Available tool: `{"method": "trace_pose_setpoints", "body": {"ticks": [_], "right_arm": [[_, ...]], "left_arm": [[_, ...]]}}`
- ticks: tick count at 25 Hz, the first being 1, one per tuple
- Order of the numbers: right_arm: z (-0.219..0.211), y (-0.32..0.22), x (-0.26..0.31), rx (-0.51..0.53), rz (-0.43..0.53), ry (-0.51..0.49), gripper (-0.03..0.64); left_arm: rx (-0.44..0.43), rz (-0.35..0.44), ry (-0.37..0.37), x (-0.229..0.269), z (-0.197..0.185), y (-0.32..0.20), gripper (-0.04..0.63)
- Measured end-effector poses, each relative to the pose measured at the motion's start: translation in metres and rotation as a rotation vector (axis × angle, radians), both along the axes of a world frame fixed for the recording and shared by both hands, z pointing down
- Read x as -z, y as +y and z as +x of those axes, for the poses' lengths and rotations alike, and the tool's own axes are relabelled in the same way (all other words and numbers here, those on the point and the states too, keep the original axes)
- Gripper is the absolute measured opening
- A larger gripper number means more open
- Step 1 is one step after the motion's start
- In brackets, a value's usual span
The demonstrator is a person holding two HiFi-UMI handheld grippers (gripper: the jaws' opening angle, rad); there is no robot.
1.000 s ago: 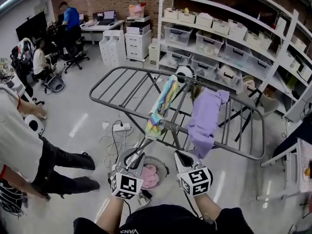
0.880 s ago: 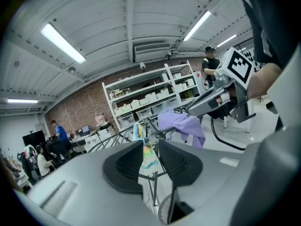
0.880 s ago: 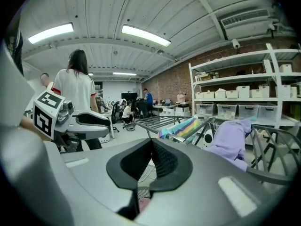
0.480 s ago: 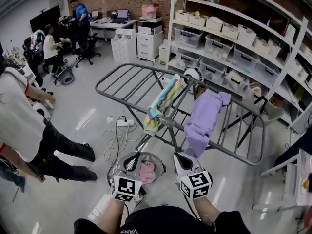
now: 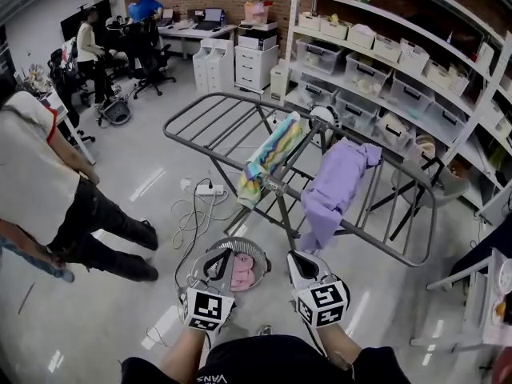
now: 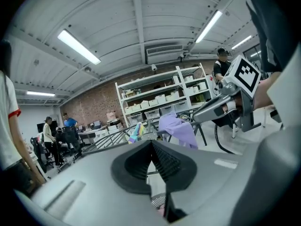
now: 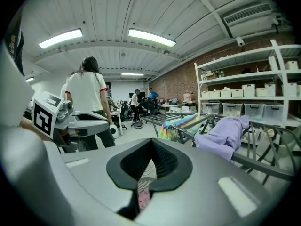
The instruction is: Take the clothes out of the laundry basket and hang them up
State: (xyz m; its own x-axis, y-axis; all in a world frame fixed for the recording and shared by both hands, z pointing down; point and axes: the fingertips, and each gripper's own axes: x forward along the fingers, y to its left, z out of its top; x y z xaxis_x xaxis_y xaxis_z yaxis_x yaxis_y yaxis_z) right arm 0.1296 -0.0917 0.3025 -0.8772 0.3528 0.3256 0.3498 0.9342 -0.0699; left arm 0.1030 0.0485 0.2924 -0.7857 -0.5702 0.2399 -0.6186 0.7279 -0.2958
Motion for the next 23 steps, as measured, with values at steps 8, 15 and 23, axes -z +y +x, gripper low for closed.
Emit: {"method": "trace_pose_setpoints", "body": {"ticks": [8,15,23], "right_arm": [[0.017,0.001,-0.006,0.020,-0.005,0.009,0.005],[0.023,-0.005,-0.010,0.023,0.002,0.014,0.005],[0.020,-0.008,-0.008,0.021,0.001,0.013,0.005]], "left_arm": [[0.006,-0.005,0.003,-0.004,0.022,-0.003,0.002],[-0.003,-0.010,0.004,-0.008,0.029,-0.010,0.002],[-0.021,-0.018,0.003,-0.007,0.026,-0.015,0.002]]}}
